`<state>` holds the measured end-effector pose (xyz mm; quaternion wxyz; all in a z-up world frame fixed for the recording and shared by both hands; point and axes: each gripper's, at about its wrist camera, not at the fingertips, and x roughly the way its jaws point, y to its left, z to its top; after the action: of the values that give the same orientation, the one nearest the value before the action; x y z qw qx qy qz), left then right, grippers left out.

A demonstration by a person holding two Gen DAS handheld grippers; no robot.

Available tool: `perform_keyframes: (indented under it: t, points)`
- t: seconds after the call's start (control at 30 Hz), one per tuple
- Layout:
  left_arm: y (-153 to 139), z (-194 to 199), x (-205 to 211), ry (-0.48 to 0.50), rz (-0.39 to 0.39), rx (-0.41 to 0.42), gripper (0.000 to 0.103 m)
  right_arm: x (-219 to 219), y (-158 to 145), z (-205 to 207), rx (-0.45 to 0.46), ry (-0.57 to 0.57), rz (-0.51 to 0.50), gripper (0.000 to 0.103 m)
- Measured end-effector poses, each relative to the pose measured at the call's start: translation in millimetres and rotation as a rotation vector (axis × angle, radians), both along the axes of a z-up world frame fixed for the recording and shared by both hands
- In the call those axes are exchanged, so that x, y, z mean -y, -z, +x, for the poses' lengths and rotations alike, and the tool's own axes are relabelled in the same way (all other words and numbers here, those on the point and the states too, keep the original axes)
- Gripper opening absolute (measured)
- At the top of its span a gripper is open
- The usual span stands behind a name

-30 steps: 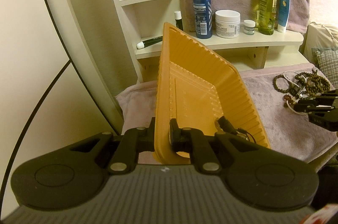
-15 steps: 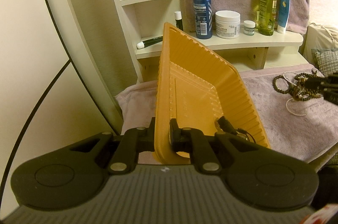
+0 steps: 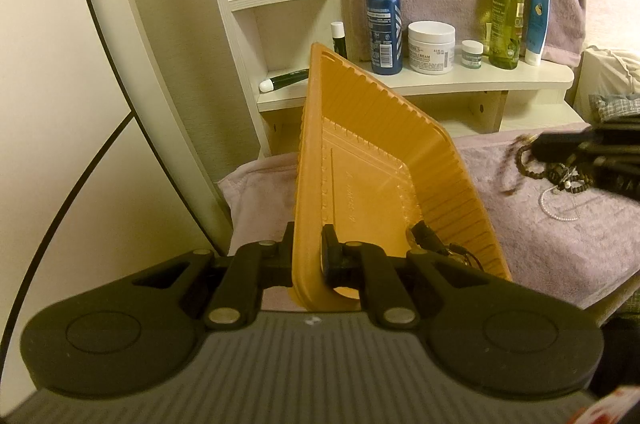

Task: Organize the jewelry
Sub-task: 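Carry the gold charm into the orange tray and open the right tool, then move the open right tool back over the jewelry pile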

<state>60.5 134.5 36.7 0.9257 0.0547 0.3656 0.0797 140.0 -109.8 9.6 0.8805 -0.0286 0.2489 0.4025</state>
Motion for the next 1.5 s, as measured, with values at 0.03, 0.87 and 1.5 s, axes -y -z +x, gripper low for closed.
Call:
perform_keyframes:
  t: [0.03, 0.87, 1.5]
  points:
    - [0.1, 0.0, 0.0, 0.0, 0.0, 0.0, 0.009, -7.6, -0.2, -2.7, -0.008, -0.025, 0.007, 0.009]
    - [-0.3, 0.2, -2.3, 0.0, -0.01, 0.002, 0.009, 8.7, 39.1, 1.1, -0.08, 0.126, -0.03, 0.019]
    - [-0.4, 0.0, -1.8, -0.001, -0.007, 0.001, 0.009, 90.3, 68.8, 25.8, -0.079, 0.385, -0.142, 0.019]
